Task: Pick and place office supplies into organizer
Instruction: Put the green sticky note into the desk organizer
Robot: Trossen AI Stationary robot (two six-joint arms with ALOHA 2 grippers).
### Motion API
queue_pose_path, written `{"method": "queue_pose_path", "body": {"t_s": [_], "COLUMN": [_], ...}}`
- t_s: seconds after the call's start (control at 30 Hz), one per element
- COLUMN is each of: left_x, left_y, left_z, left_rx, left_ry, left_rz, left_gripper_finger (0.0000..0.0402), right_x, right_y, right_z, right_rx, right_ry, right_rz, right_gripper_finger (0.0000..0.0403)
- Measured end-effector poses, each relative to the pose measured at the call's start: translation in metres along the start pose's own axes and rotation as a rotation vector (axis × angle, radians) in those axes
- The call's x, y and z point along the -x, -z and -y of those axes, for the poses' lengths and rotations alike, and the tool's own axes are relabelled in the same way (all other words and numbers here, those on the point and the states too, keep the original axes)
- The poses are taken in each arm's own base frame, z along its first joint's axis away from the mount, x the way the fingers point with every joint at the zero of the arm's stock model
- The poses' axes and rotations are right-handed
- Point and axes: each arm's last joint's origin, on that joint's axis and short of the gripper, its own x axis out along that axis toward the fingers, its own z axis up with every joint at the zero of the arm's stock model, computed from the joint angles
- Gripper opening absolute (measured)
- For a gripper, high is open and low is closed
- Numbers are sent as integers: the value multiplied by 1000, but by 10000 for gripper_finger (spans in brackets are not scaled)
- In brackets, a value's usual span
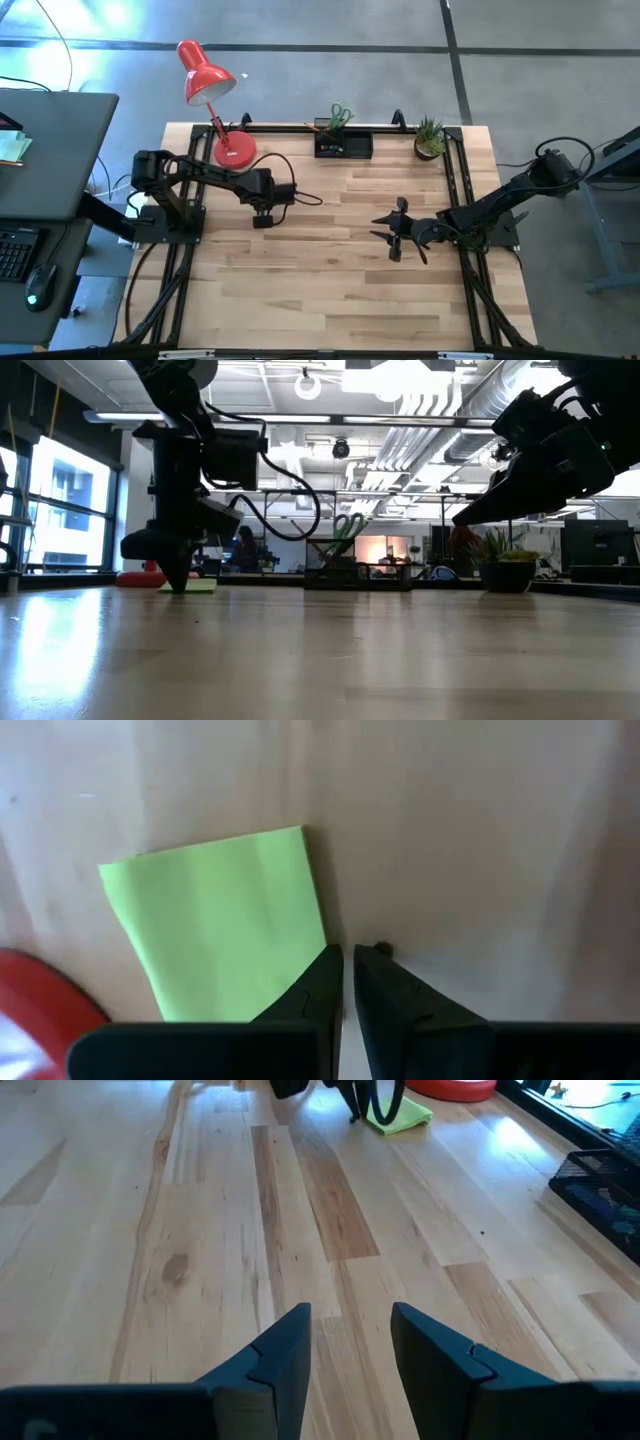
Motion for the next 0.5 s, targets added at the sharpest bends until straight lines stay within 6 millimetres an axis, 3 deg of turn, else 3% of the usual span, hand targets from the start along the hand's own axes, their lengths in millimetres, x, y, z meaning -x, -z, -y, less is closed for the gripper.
{"method": "queue_pose_path", "body": {"t_s": [0.5], "left_x": [4], "left_y": [-6], "left_z": [-7], "left_rx": [-2], "left_ry": [-71], "left_rz": [7], "left_gripper_finger": [19], "right_x": [0], "right_y": [0], "right_z": [0], "right_rx": [0], "right_ry": [4], "right_rz": [1], "right_gripper_finger": [134]}}
